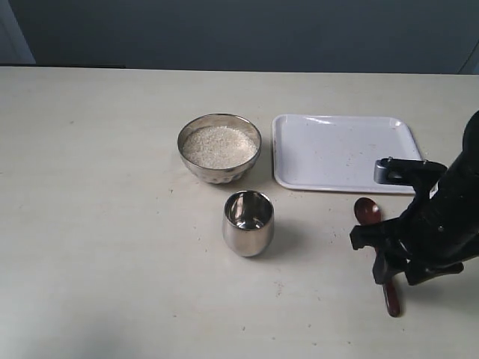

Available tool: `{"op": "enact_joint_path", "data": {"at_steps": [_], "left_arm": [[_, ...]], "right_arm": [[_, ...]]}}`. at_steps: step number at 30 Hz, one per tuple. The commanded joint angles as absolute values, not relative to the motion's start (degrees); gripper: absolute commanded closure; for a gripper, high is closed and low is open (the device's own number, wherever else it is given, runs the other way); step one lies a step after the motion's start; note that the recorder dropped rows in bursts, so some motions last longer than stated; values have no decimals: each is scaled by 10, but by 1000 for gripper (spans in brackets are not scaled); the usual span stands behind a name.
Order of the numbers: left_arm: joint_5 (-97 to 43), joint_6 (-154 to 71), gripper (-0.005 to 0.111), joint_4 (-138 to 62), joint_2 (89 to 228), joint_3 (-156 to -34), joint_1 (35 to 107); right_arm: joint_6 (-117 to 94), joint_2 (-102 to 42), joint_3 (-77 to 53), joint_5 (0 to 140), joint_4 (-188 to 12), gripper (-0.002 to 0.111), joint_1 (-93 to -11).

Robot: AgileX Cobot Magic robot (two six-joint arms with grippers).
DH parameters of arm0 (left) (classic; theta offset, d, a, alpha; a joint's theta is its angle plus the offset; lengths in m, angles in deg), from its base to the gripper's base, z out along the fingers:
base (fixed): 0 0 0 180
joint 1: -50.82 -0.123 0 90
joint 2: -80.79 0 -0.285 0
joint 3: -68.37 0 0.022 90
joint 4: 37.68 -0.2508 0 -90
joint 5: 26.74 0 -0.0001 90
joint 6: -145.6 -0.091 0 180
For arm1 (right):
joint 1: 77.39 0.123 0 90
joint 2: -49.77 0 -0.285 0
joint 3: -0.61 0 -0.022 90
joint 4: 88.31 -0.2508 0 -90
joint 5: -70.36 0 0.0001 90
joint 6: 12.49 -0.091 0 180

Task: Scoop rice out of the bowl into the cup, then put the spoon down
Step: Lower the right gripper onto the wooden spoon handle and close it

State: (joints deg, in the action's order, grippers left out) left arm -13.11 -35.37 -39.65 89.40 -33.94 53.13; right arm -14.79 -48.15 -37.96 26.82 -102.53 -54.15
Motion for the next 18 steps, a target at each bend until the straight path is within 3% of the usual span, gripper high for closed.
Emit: {"op": "enact_joint_path", "data": {"at_steps": [1,6,13,18], "left_arm": [[-134,-350,106,-395,893,-344,532],[-134,-350,106,-395,893,-344,532],[-134,-350,106,-395,893,-344,532],[-134,-350,106,-395,893,-344,532]], "right_arm": [[-148,-516,-381,280,-1019,62,-540],[-149,-545,-381,292,-1017,63,-540],[-149,-562,-381,302,-1017,79,-540],[-149,-566,-381,302,-1017,81,-540]]}}
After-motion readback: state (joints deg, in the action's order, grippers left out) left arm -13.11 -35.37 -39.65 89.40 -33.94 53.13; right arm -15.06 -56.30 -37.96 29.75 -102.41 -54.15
